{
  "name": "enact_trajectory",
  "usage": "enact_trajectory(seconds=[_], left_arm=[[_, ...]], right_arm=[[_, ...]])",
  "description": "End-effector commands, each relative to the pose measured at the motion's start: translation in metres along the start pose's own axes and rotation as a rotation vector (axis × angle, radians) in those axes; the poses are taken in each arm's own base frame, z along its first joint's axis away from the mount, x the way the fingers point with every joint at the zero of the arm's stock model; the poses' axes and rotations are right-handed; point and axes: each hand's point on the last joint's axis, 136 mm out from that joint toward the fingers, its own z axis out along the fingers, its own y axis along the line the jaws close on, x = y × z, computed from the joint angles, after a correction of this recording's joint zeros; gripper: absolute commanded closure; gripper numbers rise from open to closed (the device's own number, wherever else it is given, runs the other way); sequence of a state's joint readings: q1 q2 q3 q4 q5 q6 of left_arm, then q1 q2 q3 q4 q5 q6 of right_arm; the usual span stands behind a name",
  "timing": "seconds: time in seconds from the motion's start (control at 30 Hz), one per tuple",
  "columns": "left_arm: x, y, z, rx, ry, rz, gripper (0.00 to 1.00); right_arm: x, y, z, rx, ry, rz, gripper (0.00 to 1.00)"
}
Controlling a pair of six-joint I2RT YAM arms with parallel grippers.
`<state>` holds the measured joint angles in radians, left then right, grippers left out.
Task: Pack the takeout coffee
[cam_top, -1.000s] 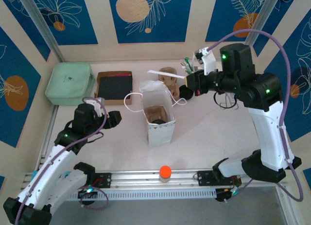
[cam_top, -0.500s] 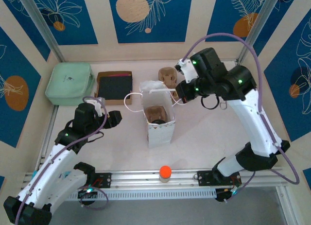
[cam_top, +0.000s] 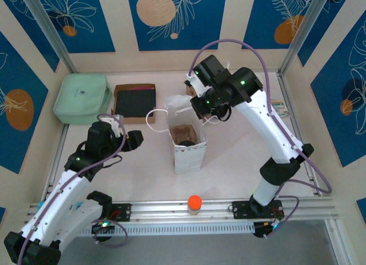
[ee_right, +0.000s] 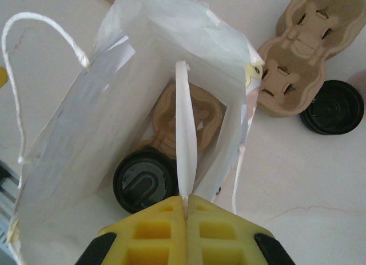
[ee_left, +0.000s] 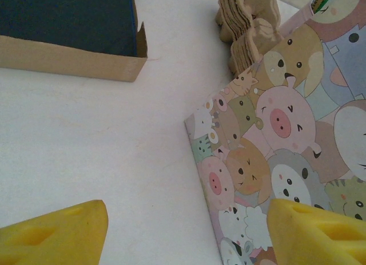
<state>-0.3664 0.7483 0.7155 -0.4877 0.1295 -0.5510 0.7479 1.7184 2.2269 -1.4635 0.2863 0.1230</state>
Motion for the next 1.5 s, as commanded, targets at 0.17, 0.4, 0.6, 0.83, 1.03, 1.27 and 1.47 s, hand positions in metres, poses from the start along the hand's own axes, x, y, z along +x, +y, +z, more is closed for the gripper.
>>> enact_trajectory(seconds=[0.17,0.4,0.6,0.83,1.03,1.27,1.47], left_arm=[[-0.007,-0.004,-0.009,0.021,-0.035,0.001,0.26],[-0.006,-0.003,-0.011,0.016,-0.039,0.003,0.26],[-0.005,-0.003,-0.010,0.022,-0.038,-0.003,0.26],[-0.006,-0.004,-0.012,0.023,-0.040,0.000,0.26],[-0.003,-0.003,-0.010,0.024,-0.037,-0.007,0.26],[-0.004,-0.003,-0.010,0.025,-0.038,-0.007,0.26],[-0.004,-0.003,-0.010,0.026,-0.037,-0.008,0.26]], right_arm=[[-0.012,0.006,0.014,0.005,0.025,-0.058,0.95],[-0.013,0.006,0.034,0.015,0.070,-0.066,0.95],[-0.012,0.008,0.047,0.001,0.100,-0.068,0.96],[-0.011,0.011,0.061,-0.016,0.131,-0.067,0.95],[-0.011,0.010,0.071,-0.018,0.149,-0.064,0.95],[-0.014,0.004,0.080,-0.009,0.154,-0.048,0.94],[-0.016,0.000,0.084,-0.002,0.153,-0.043,0.93]])
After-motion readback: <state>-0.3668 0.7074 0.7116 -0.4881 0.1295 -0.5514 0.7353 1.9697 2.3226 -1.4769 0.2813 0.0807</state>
